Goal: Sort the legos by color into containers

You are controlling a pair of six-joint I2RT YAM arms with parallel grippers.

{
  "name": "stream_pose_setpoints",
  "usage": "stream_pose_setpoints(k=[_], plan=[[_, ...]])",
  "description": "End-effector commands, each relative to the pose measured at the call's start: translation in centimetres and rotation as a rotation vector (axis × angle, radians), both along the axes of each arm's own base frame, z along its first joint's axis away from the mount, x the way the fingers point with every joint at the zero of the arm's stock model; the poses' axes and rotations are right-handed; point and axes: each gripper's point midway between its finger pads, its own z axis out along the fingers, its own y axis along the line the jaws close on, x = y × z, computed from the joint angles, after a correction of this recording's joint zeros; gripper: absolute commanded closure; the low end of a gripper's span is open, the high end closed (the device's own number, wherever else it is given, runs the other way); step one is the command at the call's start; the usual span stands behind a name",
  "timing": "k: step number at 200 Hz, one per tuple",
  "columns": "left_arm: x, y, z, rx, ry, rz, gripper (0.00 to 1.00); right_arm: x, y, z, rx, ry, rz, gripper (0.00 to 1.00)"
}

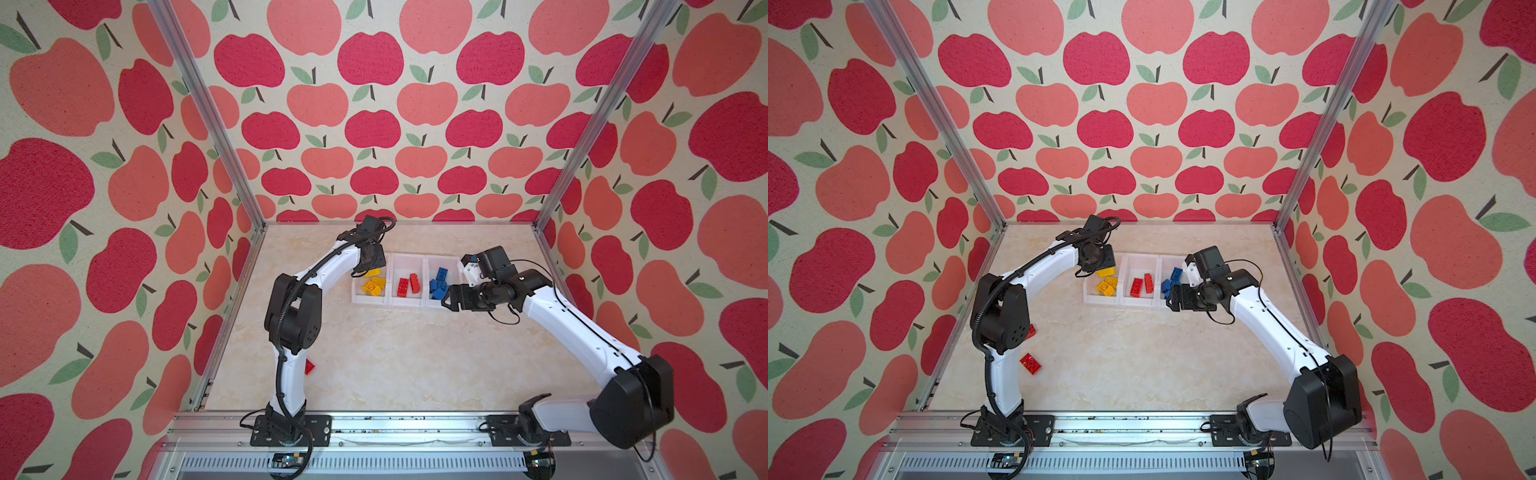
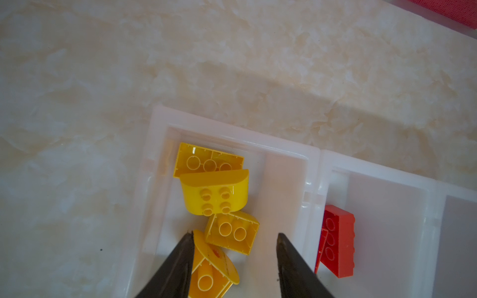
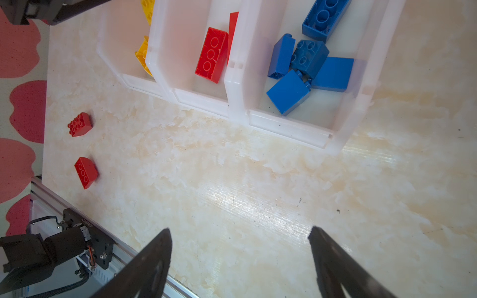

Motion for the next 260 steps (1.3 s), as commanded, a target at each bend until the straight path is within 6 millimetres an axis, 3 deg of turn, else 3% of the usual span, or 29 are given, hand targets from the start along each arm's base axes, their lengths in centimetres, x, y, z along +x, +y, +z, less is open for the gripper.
stream_pose_setpoints(k=[1,47,88,163,220,260], plan=[[0.4,-0.1,1.4,-0.015,-0.027,-0.003,0.45,0.7,-0.1,0.3,0.000,-0.010,-0.014,0.14],[-0.7,0.5,2.3,-0.032,-0.026,0.023,0.40,0.7,0.0,0.2,0.003,-0.005,-0.006,0.14],[-3.8,2.6,2.6,-0.027,0.001,0.076,0.35,0.4,-0.2,0.1,0.008,-0.004,0.000,0.14],[-11.9,10.5,1.3,-0.021,0.106,0.314,0.27,0.0,-0.1,-0.5,0.029,0.009,0.014,0.14],[-17.9,17.1,0.3,-0.069,0.181,0.677,0.24,-0.2,0.1,-0.9,0.040,0.021,0.033,0.14],[-20.9,19.6,-1.0,-0.151,0.276,0.919,0.23,0.0,0.2,-0.9,0.043,0.024,0.047,0.14]])
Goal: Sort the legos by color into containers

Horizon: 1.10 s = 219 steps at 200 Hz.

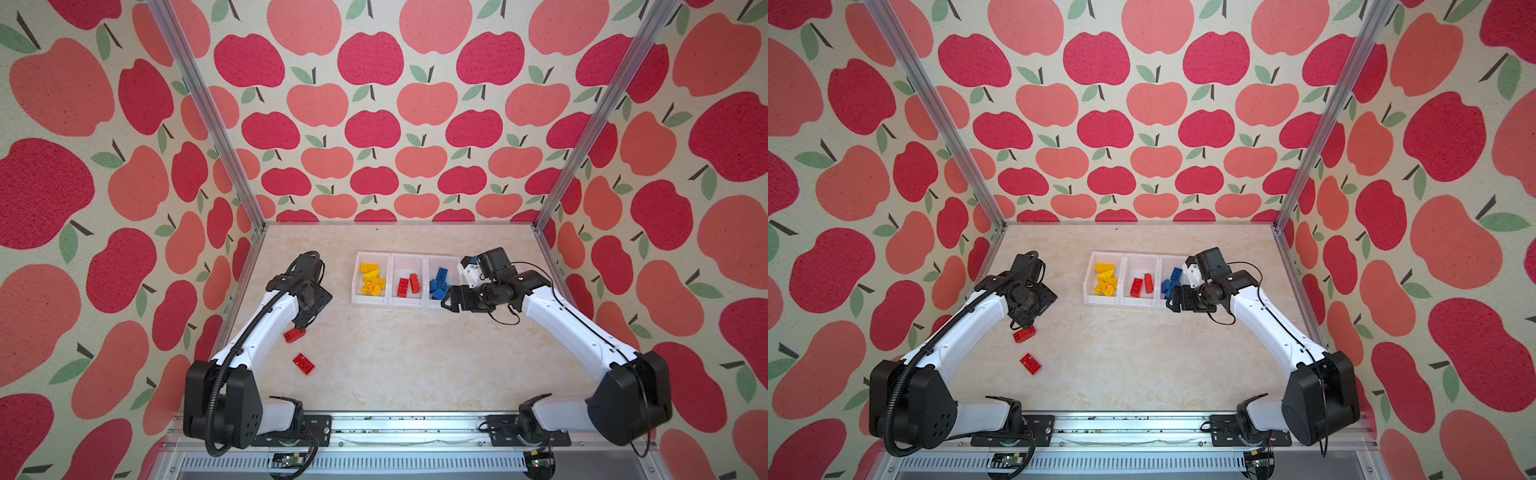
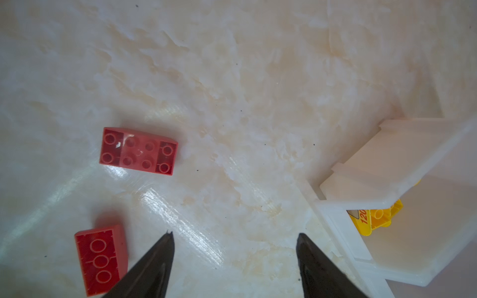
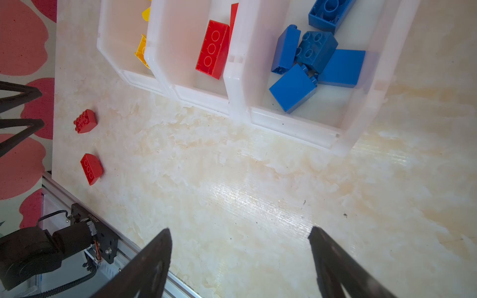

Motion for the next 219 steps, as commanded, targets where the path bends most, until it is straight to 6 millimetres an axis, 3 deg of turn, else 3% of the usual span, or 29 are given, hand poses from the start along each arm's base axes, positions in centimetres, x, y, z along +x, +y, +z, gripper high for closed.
stream_pose_setpoints(k=[1,95,219], plan=[[-2.9,1.5,-1.3,-0.051,0.089,0.192,0.23,0.0,0.1,0.0,0.010,0.000,0.027,0.14],[-3.6,4.4,-4.2,-0.172,0.088,0.498,0.23,0.6,0.5,0.4,0.005,0.002,0.047,0.14],[-1.9,6.7,-7.9,-0.195,0.110,0.590,0.23,1.0,0.3,0.8,-0.013,-0.002,0.032,0.14]])
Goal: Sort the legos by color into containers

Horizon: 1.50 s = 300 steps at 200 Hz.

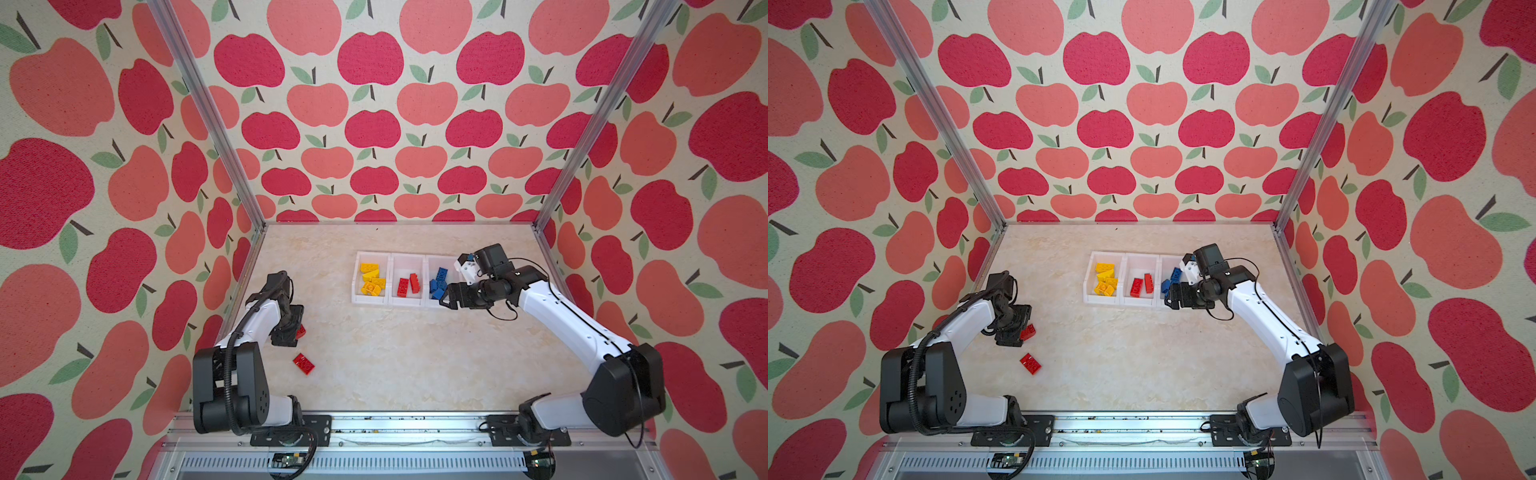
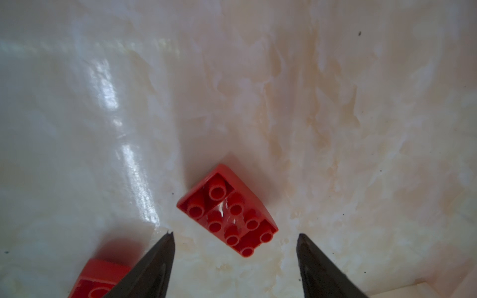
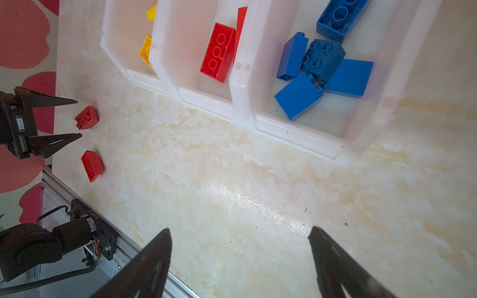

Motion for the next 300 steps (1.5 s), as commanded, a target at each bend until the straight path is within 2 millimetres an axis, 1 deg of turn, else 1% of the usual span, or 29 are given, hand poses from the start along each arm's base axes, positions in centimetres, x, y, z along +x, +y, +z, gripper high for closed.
stream_pose_setpoints(k=[1,68,110,140,175,206,245,266,300], plan=[[0.3,0.3,-0.4,-0.008,-0.004,0.052,0.23,0.2,-0.2,0.6,-0.011,-0.001,0.005,0.14],[0.6,1.2,-1.4,-0.002,0.001,0.082,0.24,0.7,0.1,0.6,-0.014,0.006,0.002,0.14],[0.8,1.1,-2.2,-0.014,0.013,0.082,0.27,1.2,0.3,0.7,-0.017,0.007,0.006,0.14],[1.0,0.9,-2.7,-0.022,0.021,0.076,0.32,1.4,0.4,0.8,-0.016,0.009,0.006,0.14],[0.7,0.8,-2.9,-0.024,0.028,0.072,0.44,1.4,0.5,0.8,-0.014,0.009,0.006,0.14],[0.5,0.6,-2.7,-0.022,0.025,0.063,0.54,1.1,0.3,0.5,-0.015,0.014,0.003,0.14],[0.6,0.1,-2.2,-0.019,0.017,0.035,0.64,0.7,0.0,0.5,-0.012,0.011,-0.005,0.14],[1.1,-0.4,-1.4,-0.009,0.000,-0.001,0.68,0.3,-0.3,0.4,-0.016,0.008,-0.012,0.14],[2.5,-1.6,0.9,0.028,-0.039,-0.106,0.71,-0.3,-0.7,0.3,-0.016,0.004,-0.026,0.14]])
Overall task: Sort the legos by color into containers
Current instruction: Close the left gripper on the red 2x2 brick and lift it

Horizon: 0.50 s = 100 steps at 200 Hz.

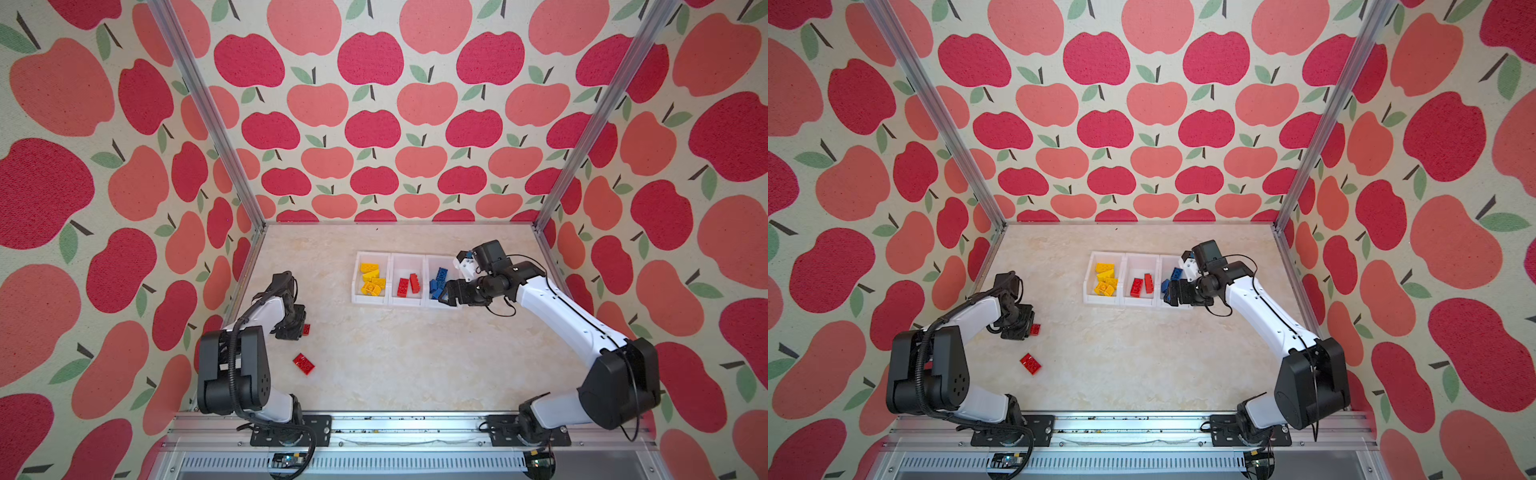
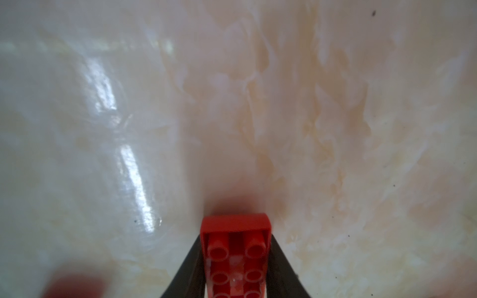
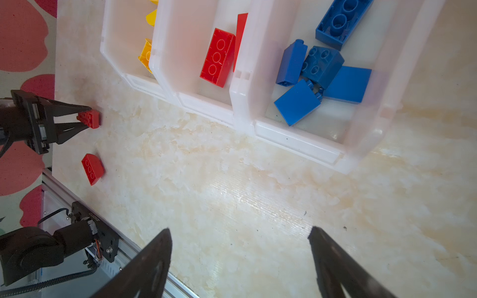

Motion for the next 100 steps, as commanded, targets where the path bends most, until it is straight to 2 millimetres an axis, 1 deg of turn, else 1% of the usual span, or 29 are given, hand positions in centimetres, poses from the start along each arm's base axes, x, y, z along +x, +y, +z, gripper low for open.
stream_pose_setpoints(k=[1,47,63,83,100], plan=[[1.0,-0.7,2.5,0.030,-0.035,-0.069,0.71,-0.7,-0.8,0.2,-0.005,-0.005,-0.022,0.14],[3.5,-3.5,6.6,0.092,-0.102,-0.242,0.74,-1.5,-1.3,-0.2,0.002,-0.003,-0.049,0.14],[4.6,-4.8,8.0,0.119,-0.129,-0.309,0.75,-1.7,-1.4,-0.4,0.004,-0.002,-0.056,0.14],[6.2,-6.9,10.0,0.161,-0.170,-0.399,0.75,-2.0,-1.6,-0.5,0.006,-0.003,-0.062,0.14],[7.7,-8.8,11.3,0.186,-0.202,-0.472,0.76,-2.1,-1.7,-0.6,0.006,-0.004,-0.068,0.14]])
